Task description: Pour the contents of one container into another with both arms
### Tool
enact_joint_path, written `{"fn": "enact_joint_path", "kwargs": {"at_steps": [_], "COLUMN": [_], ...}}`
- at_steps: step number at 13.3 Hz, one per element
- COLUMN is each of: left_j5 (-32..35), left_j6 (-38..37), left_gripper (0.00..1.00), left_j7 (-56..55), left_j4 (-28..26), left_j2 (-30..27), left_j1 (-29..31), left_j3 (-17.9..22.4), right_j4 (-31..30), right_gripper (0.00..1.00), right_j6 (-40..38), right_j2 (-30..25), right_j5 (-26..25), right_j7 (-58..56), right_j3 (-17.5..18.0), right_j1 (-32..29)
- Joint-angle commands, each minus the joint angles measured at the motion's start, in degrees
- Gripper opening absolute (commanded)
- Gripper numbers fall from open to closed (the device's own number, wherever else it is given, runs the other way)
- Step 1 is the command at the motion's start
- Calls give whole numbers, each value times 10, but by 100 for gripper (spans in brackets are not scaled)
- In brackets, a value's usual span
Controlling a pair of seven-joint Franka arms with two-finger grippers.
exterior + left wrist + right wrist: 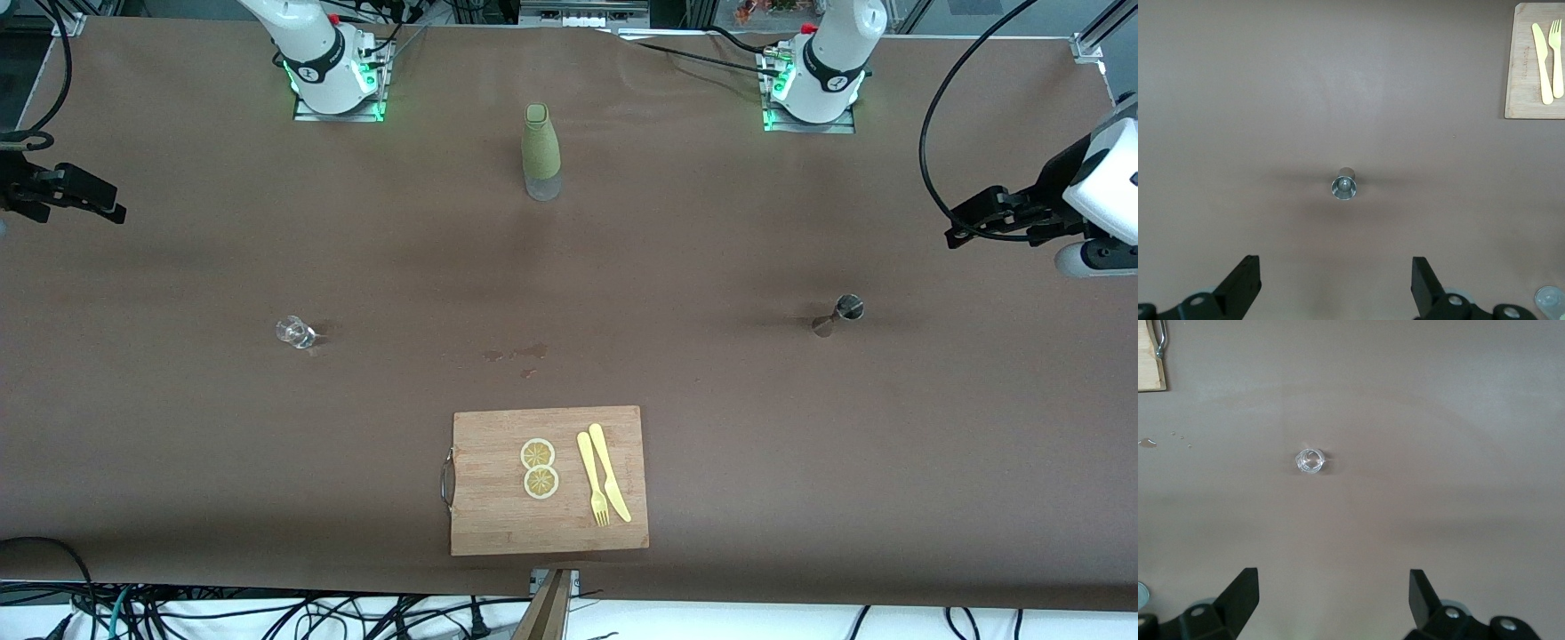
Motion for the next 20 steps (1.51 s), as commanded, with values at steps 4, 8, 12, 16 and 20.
{"fn": "enact_joint_path", "kwargs": {"at_steps": [4, 8, 12, 16, 20], "left_j5": [-5, -4, -22, -48, -93], "left_j6": [8, 8, 2, -4, -3], "left_gripper": [100, 100, 100, 100, 100], "left_j7": [-5, -5, -6, 127, 340], "left_j4": [-17, -17, -19, -26, -49], "left_j2": [-17, -17, -16, -1, 29], "left_j1": [3, 3, 4, 19, 37], "left_j3": [-1, -1, -1, 34, 81], "right_j4": [4, 4, 3, 4, 4], "right_gripper": [100, 100, 100, 100, 100], "right_j6": [-6, -7, -37, -47, -44], "right_j2": [-3, -1, 21, 36, 58], "right_j5": [-4, -5, 4, 57, 65], "right_j7": [3, 3, -13, -86, -231], "right_j3": [4, 4, 3, -19, -24], "right_j1": [-5, -5, -6, -19, -26]}}
